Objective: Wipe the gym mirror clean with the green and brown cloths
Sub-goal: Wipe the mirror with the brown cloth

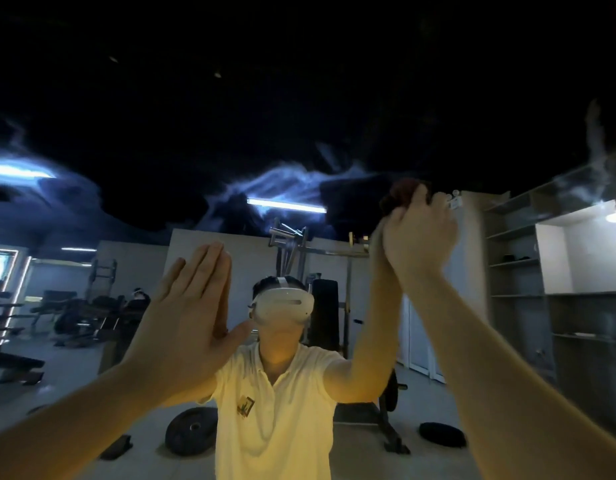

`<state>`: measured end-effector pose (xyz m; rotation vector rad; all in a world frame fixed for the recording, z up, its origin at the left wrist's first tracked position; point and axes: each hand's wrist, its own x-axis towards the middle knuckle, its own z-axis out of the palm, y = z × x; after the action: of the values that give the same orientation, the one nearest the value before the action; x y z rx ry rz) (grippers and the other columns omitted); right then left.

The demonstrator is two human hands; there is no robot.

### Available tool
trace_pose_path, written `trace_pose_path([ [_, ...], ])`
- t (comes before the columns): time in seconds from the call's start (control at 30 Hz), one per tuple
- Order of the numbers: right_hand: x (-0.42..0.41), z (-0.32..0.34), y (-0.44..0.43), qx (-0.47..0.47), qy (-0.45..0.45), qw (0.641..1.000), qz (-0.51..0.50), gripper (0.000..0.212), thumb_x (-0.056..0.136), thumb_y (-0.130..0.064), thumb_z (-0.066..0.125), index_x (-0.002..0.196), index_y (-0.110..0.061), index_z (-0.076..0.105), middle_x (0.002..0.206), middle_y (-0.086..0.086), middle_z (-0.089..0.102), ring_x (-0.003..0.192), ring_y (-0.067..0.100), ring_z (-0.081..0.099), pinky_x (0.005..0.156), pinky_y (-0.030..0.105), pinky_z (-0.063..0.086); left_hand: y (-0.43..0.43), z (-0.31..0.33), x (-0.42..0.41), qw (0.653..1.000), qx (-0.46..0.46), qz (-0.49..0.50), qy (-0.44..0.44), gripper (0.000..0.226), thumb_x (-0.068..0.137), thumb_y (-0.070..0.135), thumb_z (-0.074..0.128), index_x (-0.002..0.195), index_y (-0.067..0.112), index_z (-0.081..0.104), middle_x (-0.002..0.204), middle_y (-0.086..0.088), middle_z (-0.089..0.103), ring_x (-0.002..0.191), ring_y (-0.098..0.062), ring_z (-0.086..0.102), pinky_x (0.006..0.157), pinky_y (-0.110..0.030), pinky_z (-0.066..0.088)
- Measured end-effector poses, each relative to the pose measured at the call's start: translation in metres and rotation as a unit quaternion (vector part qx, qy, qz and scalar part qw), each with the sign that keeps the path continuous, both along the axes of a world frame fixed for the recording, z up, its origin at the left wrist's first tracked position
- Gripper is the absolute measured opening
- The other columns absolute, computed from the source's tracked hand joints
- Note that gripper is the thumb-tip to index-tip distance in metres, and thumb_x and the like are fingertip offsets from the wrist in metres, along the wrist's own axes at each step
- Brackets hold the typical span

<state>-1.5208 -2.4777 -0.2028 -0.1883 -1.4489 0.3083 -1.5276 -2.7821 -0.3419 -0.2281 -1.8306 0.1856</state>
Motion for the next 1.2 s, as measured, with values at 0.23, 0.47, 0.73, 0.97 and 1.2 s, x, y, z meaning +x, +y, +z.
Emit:
trace_pose_path([
  [0.23,0.007,-0.038,-0.141,0.314,-0.048,0.943,0.100,0.053,0.098,-0.026,0.059,0.145,-0.009,0.046,0.125,0.013,0.055,0.104,0.024,0.059,0.089,0.034,0.049,-0.002,0.002,0.006,1.000,-0.017,0.002,0.008,0.101,0.095,0.077,0.026,0.162,0.003,0.016,0.170,-0.017,0.015,0.158,-0.030,0.017,0.126,-0.049,0.015],
  [0.47,-0.003,0.013,0.019,0.141,-0.024,0.989,-0.045,0.055,0.100,-0.028,0.052,0.153,-0.017,0.043,0.125,0.020,0.050,0.109,0.036,0.052,0.095,0.046,0.041,-0.004,0.001,0.004,1.000,-0.017,0.004,0.007,0.101,0.095,0.076,0.025,0.163,0.002,0.013,0.172,-0.016,0.010,0.159,-0.028,0.009,0.129,-0.046,0.007],
  [0.73,-0.006,-0.129,-0.070,0.466,-0.075,0.881,0.043,0.082,0.072,-0.038,0.086,0.145,-0.026,0.052,0.118,0.012,0.046,0.109,0.030,0.049,0.094,0.048,0.050,-0.004,0.003,0.009,1.000,-0.013,-0.009,-0.003,0.102,0.094,0.076,0.028,0.163,0.003,0.012,0.171,-0.016,0.010,0.159,-0.028,0.009,0.127,-0.051,0.015],
  [0.97,-0.005,-0.002,-0.049,0.248,-0.090,0.964,-0.023,0.077,0.092,-0.034,0.070,0.159,-0.030,0.032,0.146,0.020,0.037,0.133,0.037,0.038,0.112,0.050,0.033,-0.006,0.005,0.011,0.999,-0.024,0.022,0.001,0.103,0.093,0.074,0.032,0.162,0.000,0.014,0.171,-0.018,0.012,0.158,-0.029,0.011,0.126,-0.051,0.019],
  [1.2,-0.008,-0.103,-0.029,0.442,-0.086,0.892,-0.035,0.084,0.072,-0.042,0.086,0.146,-0.022,0.051,0.121,0.016,0.046,0.113,0.032,0.043,0.096,0.049,0.048,-0.005,0.007,0.014,0.999,-0.030,0.035,-0.007,0.105,0.091,0.076,0.035,0.162,0.000,0.016,0.170,-0.018,0.014,0.157,-0.029,0.015,0.125,-0.045,0.010],
])
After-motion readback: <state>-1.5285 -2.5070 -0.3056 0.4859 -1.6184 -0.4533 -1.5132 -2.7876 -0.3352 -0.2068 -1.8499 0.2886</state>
